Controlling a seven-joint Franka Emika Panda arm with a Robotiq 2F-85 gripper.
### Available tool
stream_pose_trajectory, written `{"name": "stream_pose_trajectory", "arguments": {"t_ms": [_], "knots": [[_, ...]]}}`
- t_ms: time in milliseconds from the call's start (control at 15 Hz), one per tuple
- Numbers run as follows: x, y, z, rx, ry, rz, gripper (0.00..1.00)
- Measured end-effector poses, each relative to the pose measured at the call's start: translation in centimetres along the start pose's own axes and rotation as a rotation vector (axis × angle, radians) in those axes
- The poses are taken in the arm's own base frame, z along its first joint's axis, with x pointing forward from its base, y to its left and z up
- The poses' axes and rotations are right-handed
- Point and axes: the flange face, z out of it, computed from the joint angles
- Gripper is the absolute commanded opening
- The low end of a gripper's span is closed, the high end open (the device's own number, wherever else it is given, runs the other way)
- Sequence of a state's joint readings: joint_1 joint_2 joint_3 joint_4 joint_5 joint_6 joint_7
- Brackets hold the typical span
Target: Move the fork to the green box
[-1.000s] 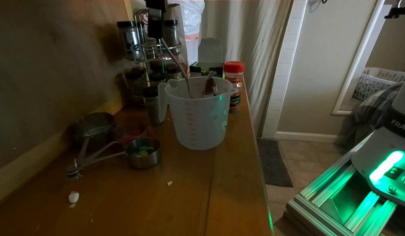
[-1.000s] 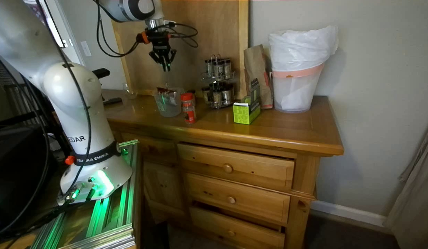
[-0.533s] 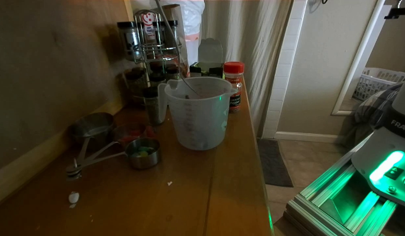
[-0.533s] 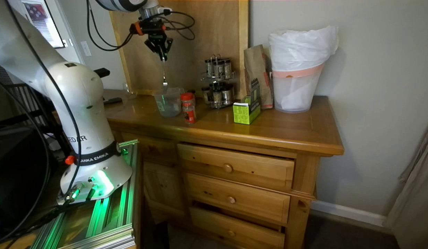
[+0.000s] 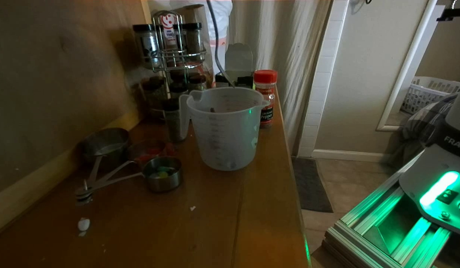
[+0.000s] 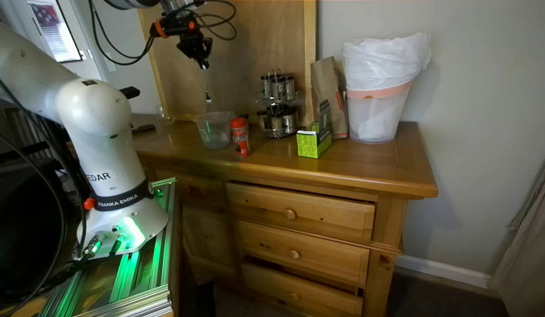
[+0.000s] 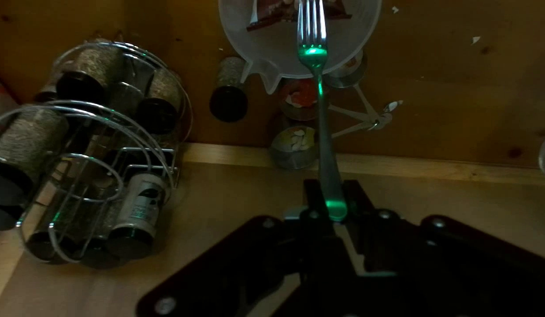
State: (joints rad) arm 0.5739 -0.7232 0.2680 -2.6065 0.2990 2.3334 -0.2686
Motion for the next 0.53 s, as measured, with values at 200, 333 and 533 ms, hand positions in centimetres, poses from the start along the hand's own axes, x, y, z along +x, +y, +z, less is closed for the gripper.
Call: {"name": "stream_pose_trajectory", "arguments": {"t_ms": [200,333,533], "knots": [[-1.0,-0.6,-1.1,-0.024,0.023,-0.012,0.04],[-1.0,-0.5,-0.7,-0.02,0.016,-0.01,0.04],[-0.6,0.8,-1.2,-0.032,0.062,0.06,0.04]]}}
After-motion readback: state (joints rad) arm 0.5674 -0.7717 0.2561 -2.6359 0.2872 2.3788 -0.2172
